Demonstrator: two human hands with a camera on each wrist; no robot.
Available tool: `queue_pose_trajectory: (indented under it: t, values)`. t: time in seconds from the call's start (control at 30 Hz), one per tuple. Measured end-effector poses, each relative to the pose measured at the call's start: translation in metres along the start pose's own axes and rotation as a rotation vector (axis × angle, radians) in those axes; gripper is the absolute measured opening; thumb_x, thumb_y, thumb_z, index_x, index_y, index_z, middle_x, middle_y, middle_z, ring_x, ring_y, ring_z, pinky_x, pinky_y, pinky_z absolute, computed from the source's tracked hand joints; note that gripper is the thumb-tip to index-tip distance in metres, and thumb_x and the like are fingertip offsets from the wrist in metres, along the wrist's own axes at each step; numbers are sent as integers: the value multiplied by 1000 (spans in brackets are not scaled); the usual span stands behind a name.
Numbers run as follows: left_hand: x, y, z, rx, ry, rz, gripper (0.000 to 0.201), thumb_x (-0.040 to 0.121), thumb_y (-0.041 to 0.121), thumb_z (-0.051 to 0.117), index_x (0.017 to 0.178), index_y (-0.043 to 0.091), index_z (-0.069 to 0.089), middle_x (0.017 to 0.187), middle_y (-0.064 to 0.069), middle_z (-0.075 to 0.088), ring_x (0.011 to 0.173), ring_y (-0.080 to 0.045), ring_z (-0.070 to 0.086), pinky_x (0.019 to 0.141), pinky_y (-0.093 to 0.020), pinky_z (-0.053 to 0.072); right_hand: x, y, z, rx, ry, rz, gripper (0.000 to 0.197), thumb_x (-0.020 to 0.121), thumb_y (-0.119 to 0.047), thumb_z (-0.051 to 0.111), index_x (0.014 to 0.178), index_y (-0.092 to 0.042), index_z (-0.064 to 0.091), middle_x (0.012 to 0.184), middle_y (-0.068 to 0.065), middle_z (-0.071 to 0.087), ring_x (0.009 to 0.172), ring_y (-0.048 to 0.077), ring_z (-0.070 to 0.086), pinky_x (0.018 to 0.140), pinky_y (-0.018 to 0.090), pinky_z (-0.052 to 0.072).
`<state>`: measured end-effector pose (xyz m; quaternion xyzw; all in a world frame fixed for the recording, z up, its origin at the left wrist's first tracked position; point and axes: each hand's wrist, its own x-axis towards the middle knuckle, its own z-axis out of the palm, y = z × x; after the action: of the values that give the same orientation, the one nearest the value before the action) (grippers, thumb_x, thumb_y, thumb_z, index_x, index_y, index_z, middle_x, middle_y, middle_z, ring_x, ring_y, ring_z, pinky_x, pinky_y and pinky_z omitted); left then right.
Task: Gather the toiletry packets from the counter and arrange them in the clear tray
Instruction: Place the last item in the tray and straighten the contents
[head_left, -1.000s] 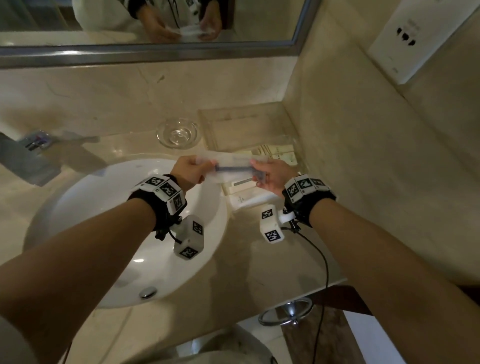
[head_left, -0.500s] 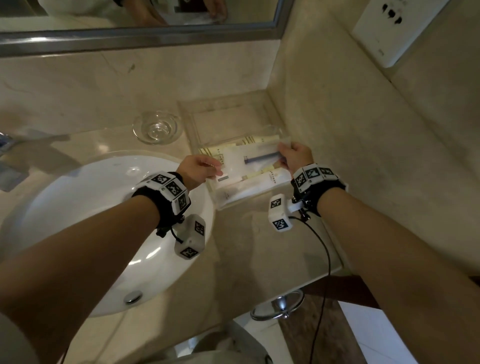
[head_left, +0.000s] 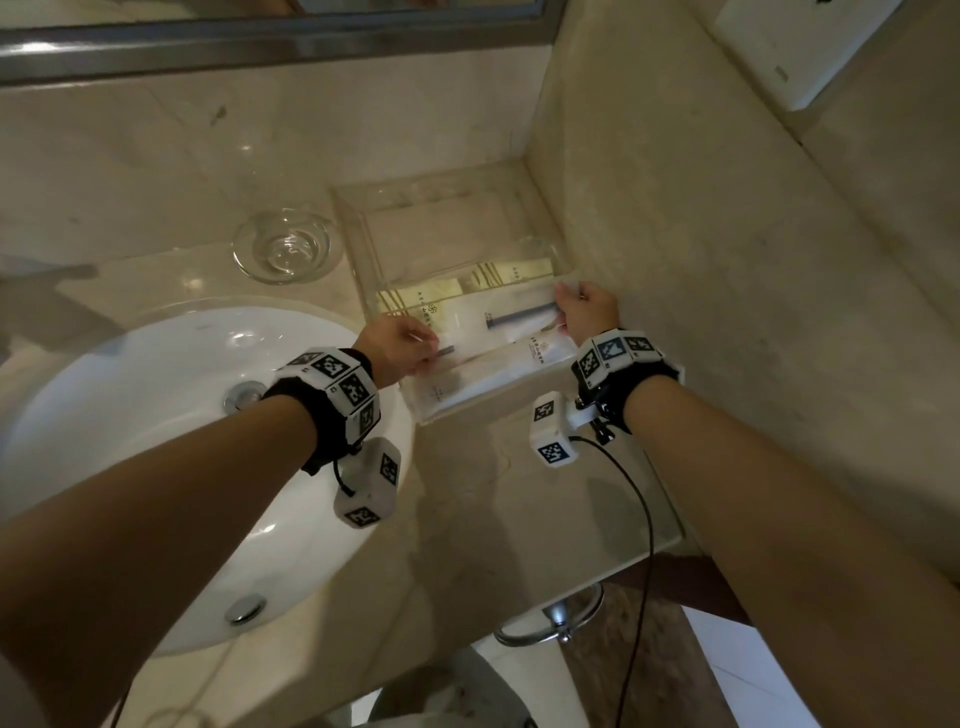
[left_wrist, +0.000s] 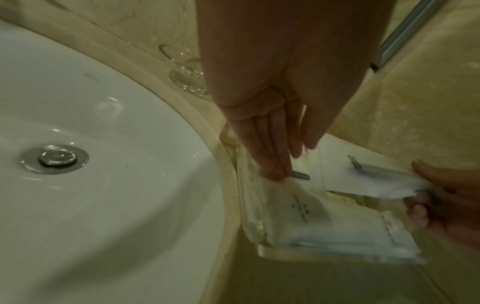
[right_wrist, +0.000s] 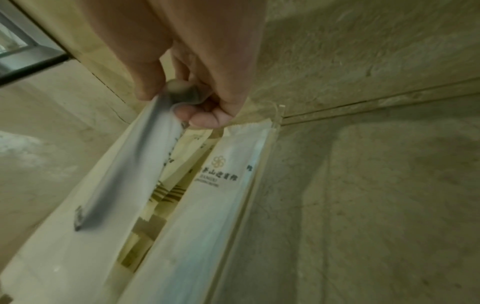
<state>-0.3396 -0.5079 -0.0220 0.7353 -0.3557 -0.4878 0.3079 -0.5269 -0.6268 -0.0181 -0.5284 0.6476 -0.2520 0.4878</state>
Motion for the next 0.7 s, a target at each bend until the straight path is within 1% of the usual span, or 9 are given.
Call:
queue_pose_trajectory:
  t: [0.07, 0.13, 0.23, 0.27, 0.33, 0.4, 0.5, 0.6, 0.7]
  values:
    - [0, 0, 0, 40, -3, -7, 21, 84, 7, 59, 68, 20, 59, 68, -3, 64, 71, -24, 61, 87, -37, 54, -1, 1, 2, -14, -7, -17, 20, 95, -20, 50, 78, -11, 51, 63, -2, 46, 54, 8, 44, 51, 15, 41]
    - [-1, 1, 0, 83, -2, -12, 20, 83, 9, 59, 68, 22, 59, 62, 1, 64, 74, -23, 61, 88, -37, 54, 1, 3, 3, -52, -12, -21, 18, 95, -21, 50, 80, -10, 50, 64, -1, 45, 57, 11, 45, 49, 14, 41]
    - [-1, 3, -1, 58, -12, -37, 8, 83, 7, 58, 82, 14, 61, 67, -5, 64, 77, -25, 61, 92, -39, 54, 2, 4, 4, -129, -20, -40, 22, 94, -23, 52, 93, -1, 54, 80, 6, 51, 76, 20, 52, 59, 24, 44]
    - [0, 3, -1, 34, -13, -48, 9, 83, 6, 58, 88, 12, 61, 72, -11, 65, 79, -26, 61, 93, -40, 53, 1, 3, 4, -151, -18, -60, 28, 94, -23, 52, 103, 3, 56, 89, 6, 52, 82, 22, 55, 61, 21, 45]
    - [2, 2, -1, 8, -9, -62, 14, 83, 4, 57, 94, 11, 61, 84, -18, 67, 82, -27, 62, 94, -41, 53, 0, 0, 3, -133, -13, -89, 37, 94, -21, 53, 125, -1, 51, 103, 2, 50, 94, 18, 55, 56, 6, 44]
    - [3, 2, 1, -5, 2, -67, 16, 83, 3, 56, 95, 12, 61, 88, -19, 66, 82, -26, 62, 89, -37, 55, 0, -3, 3, -126, -9, -97, 41, 93, -18, 54, 131, -4, 47, 112, 2, 53, 101, 15, 55, 63, 6, 45]
    - [6, 1, 2, 0, 16, -67, 15, 83, 3, 55, 91, 13, 60, 80, -12, 64, 81, -24, 62, 82, -27, 53, 3, -4, 8, -146, 22, -100, 31, 91, -11, 56, 120, -3, 53, 114, 9, 60, 100, 23, 61, 81, 26, 50]
    - [8, 0, 2, 51, 24, -57, 14, 83, 5, 55, 93, 14, 61, 80, -10, 65, 75, -20, 62, 73, -19, 53, 8, 0, 13, -211, 52, -111, 25, 90, -8, 54, 115, -5, 55, 103, 3, 56, 91, 16, 55, 87, 29, 52]
    - [9, -1, 3, 44, 21, -54, 15, 85, 4, 54, 94, 14, 61, 73, -4, 63, 64, -12, 59, 53, -6, 50, 12, 2, 14, -327, 87, -136, 20, 92, -6, 47, 109, -8, 59, 108, 10, 63, 96, 23, 60, 85, 33, 53]
